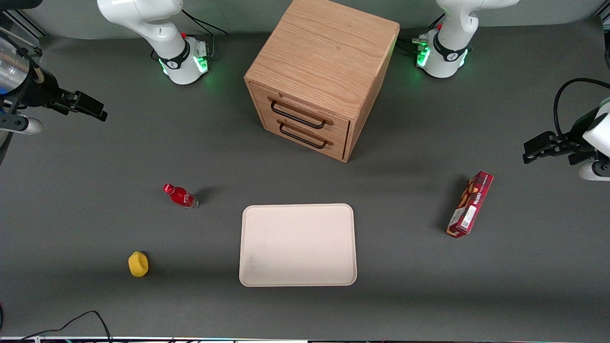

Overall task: Open upper drawer
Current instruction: 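Move the right gripper to the upper drawer's black handle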

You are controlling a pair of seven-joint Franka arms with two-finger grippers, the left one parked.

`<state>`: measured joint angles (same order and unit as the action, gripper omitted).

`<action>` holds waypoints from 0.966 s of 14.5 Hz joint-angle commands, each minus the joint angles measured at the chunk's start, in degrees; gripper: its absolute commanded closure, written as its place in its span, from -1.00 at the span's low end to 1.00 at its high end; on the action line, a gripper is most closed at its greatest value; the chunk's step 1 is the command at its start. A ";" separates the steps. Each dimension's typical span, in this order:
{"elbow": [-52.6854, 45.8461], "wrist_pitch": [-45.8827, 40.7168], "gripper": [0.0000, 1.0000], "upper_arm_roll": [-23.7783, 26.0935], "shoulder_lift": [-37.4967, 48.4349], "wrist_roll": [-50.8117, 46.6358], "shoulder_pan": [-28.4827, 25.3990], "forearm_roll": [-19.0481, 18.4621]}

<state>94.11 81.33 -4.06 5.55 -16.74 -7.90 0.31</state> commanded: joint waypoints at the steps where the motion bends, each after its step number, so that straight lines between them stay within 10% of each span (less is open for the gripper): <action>1: -1.03 -1.43 -1.00 0.11 0.25 -0.48 -0.18 -0.66; 8: -6.55 -1.70 -1.00 1.51 -1.68 -1.19 -0.97 -0.23; 12: -8.33 -3.19 -1.00 3.96 -3.00 0.04 -1.24 16.87; 14: -9.11 -2.76 -1.00 12.02 -4.05 8.60 -1.24 18.06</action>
<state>88.02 79.67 2.13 3.75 -13.75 -8.74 16.54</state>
